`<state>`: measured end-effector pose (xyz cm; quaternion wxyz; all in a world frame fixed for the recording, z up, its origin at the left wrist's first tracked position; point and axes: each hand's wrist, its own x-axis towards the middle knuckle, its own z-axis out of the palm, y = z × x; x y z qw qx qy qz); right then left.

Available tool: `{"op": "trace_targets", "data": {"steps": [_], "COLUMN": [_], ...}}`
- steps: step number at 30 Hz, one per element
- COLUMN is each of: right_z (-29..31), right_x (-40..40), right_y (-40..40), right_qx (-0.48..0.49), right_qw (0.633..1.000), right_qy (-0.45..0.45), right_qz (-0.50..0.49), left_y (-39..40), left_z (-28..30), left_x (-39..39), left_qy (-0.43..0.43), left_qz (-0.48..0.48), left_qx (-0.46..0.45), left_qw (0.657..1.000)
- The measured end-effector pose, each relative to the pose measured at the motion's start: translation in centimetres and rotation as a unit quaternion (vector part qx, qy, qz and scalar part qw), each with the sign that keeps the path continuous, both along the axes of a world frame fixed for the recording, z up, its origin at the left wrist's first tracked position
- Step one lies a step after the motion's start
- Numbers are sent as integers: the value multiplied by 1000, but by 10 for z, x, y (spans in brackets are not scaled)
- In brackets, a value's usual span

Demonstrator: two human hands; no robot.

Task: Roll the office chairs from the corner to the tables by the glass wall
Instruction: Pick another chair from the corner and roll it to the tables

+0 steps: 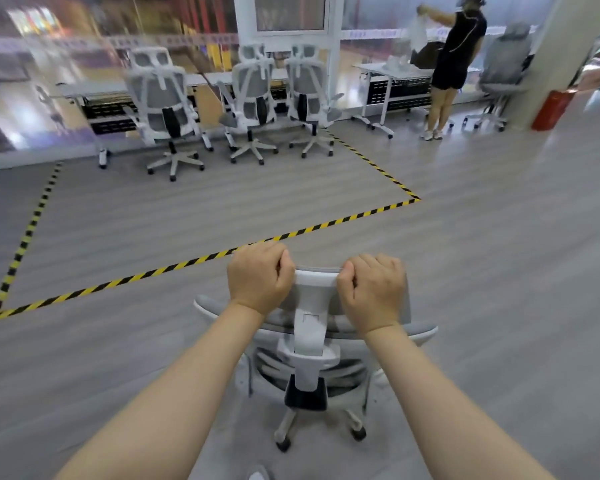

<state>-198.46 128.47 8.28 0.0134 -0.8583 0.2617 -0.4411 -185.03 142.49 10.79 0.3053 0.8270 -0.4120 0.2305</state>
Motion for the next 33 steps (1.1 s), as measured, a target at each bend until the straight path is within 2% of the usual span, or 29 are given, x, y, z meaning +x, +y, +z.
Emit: {"op": "trace_targets", "data": {"steps": [5,12,21,24,28,33], "right_z": [7,8,-1,-5,-6,-9], "right_x": [94,221,384,434,514,630], "right_y": [-24,-47,-78,-93,-116,-142], "right_qx": [3,-5,10,18,32,23], "right_qw": [999,994,984,977,967,962], "right_qy": [-12,-2,-7,-34,-62,-45], "right_qz": [42,106,178,210,245,270], "left_y": [-16,-26,-45,-57,-75,-91], "left_z": [5,10,21,21,20,13], "left_x": [77,188,339,383,447,543], "left_qy": [-24,-18,59,80,67,37], "left_qz": [67,111,145,160,194,244], "left_qx": [-6,16,168,172,168,166], "left_qw": [997,994,973,969,964,955]}}
